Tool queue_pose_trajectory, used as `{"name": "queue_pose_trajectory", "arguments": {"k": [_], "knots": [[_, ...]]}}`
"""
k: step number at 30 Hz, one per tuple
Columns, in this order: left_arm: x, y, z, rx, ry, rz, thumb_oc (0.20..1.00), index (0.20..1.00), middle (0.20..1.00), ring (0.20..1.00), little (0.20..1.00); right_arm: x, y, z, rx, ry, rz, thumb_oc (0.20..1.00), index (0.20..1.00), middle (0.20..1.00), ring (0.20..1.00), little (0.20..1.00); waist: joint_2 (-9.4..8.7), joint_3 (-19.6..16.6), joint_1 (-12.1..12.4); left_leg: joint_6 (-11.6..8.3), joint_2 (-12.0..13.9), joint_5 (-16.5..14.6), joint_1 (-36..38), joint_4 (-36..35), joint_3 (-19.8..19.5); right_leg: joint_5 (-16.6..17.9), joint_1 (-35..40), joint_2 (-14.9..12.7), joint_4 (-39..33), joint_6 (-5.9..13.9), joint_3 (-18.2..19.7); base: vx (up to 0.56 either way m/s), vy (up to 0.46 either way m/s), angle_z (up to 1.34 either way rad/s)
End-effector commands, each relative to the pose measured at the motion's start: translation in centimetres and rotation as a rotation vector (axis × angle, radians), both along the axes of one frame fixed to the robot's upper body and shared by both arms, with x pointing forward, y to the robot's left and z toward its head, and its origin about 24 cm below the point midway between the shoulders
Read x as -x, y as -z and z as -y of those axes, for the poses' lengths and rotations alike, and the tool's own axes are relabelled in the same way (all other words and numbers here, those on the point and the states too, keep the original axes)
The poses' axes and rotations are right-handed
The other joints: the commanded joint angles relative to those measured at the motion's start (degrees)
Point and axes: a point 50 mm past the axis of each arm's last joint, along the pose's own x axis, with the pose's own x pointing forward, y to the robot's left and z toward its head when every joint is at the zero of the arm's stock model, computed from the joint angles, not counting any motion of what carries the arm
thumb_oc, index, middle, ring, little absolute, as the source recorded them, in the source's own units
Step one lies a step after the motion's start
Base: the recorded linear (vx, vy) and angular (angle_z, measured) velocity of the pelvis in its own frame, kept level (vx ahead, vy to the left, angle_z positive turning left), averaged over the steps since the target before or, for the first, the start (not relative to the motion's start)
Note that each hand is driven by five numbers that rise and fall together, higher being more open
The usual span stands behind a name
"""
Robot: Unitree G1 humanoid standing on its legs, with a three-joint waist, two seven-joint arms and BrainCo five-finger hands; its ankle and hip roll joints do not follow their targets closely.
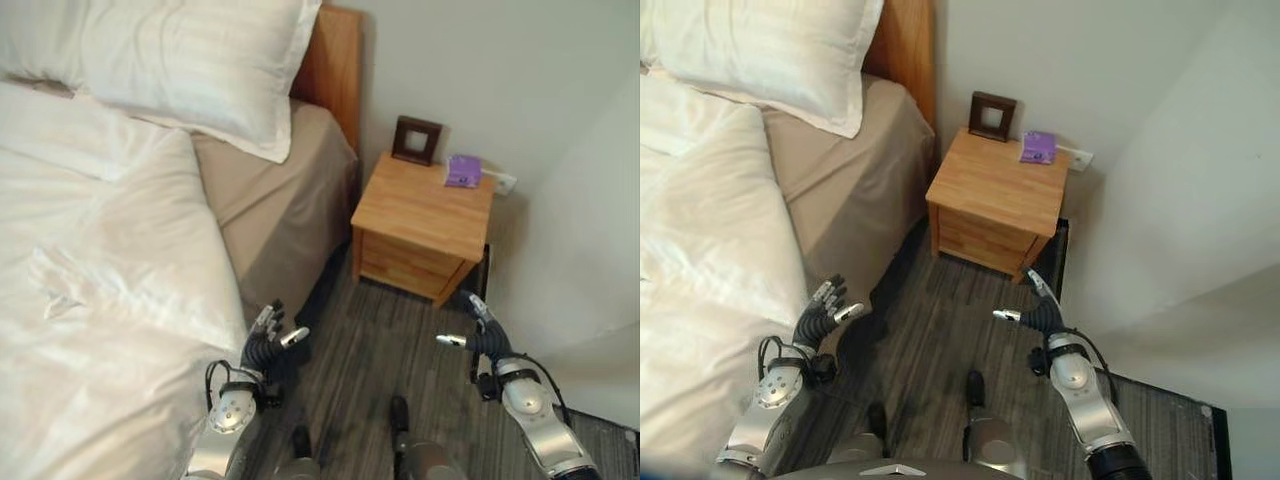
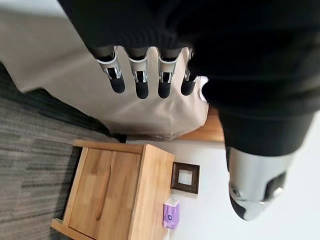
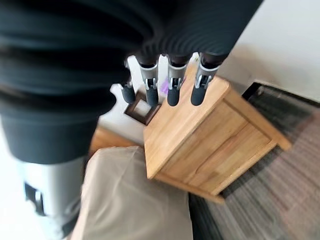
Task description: Making the bed.
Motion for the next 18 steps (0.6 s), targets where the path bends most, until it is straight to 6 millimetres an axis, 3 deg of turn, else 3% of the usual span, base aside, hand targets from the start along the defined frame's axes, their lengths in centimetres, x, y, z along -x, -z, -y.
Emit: {"name": "queue_pose_trajectory", "arguments": {"k": [1,2,4,6,9,12,13,15,18], "knots": [[-1.2,-3.5,-1.2,-0.042,-0.013,0.178,1.0,1.0,1.0,1.0,1.0,-0.9,-2.2,-0.6,-0.022,-0.043,0.115,1.0,1.0,1.0,1.0,1.0,-1.76,-0.6,0.3,-3.0,-0.7,-6.4,6.3,0.8,-0.5,-2.8,-2.4,-4.5,-1.0,1.74,2.0,0.19,-0.197,0.04],[-1.4,-3.8,-1.0,-0.024,-0.014,0.192,1.0,1.0,1.0,1.0,1.0,-1.3,-2.6,-0.2,-0.014,-0.047,0.126,1.0,1.0,1.0,1.0,1.0,-1.21,0.3,0.7,-3.28,-0.6,-6.4,4.0,6.0,-2.6,-3.7,-1.0,-4.1,-1.0,0.73,1.1,0.12,-0.171,0.17],[-2.1,-4.2,-0.8,-0.005,-0.024,0.218,1.0,1.0,1.0,1.0,1.0,-1.8,-3.0,-0.1,-0.013,-0.047,0.141,1.0,1.0,1.0,1.0,1.0,-0.88,0.6,0.9,-3.88,-0.7,-6.3,1.8,7.7,-2.6,-5.2,0.0,-4.6,-1.0,-0.27,-1.1,0.12,-0.155,0.39],[-2.8,-5.1,-0.3,0.013,-0.009,0.256,1.0,1.0,1.0,1.0,1.0,-2.1,-3.4,0.1,-0.01,-0.042,0.159,1.0,1.0,1.0,1.0,1.0,-0.86,0.8,0.7,-3.91,-0.1,-5.4,-0.6,10.1,2.6,-7.0,1.5,-5.9,-1.0,-0.85,-4.4,0.07,-0.112,0.62],[-3.6,-6.1,-0.2,0.012,0.006,0.303,1.0,1.0,1.0,1.0,1.0,-2.6,-4.4,0.1,-0.008,-0.042,0.196,1.0,1.0,1.0,1.0,1.0,-1.34,0.9,-0.2,-2.71,-2.0,-6.8,-3.4,16.0,10.6,-8.1,3.7,-6.6,-1.0,-2.0,-7.9,0.05,-0.167,0.87],[-3.8,-6.3,-0.2,0.005,0.016,0.307,1.0,1.0,1.0,1.0,1.0,-2.7,-4.6,0.1,-0.01,-0.039,0.205,1.0,1.0,1.0,1.0,1.0,-1.29,1.3,-0.6,-2.65,-1.1,-7.9,-4.5,20.0,13.4,-9.1,5.1,-6.5,-1.0,-2.75,-10.5,0.04,-0.045,1.06],[-3.7,-6.2,-0.4,-0.008,0.034,0.297,1.0,1.0,1.0,1.0,1.0,-2.4,-4.6,0.2,-0.005,-0.043,0.202,1.0,1.0,1.0,1.0,1.0,-0.19,0.6,-0.6,-3.02,-0.1,-8.2,-2.9,16.0,15.0,-9.7,6.4,-6.1,-0.6,-2.03,-12.8,0.07,0.046,1.12],[-3.4,-6.1,-0.5,-0.013,0.032,0.288,1.0,1.0,1.0,1.0,1.0,-2.2,-4.5,0.1,-0.001,-0.049,0.198,1.0,1.0,1.0,1.0,1.0,-0.13,0.6,-0.8,-2.18,-1.0,-6.8,-0.9,12.0,15.4,-8.3,6.5,-6.4,0.4,-1.79,-14.2,0.03,0.066,0.66],[-3.2,-5.9,-0.9,-0.029,0.027,0.272,1.0,1.0,1.0,1.0,1.0,-2.2,-4.5,-0.1,0.021,-0.06,0.193,1.0,1.0,1.0,1.0,1.0,0.02,0.2,-0.7,-0.67,-2.1,-6.1,2.9,5.6,13.8,-7.5,2.5,-8.1,11.3,0.27,-16.1,0.02,0.064,0.58]]}}
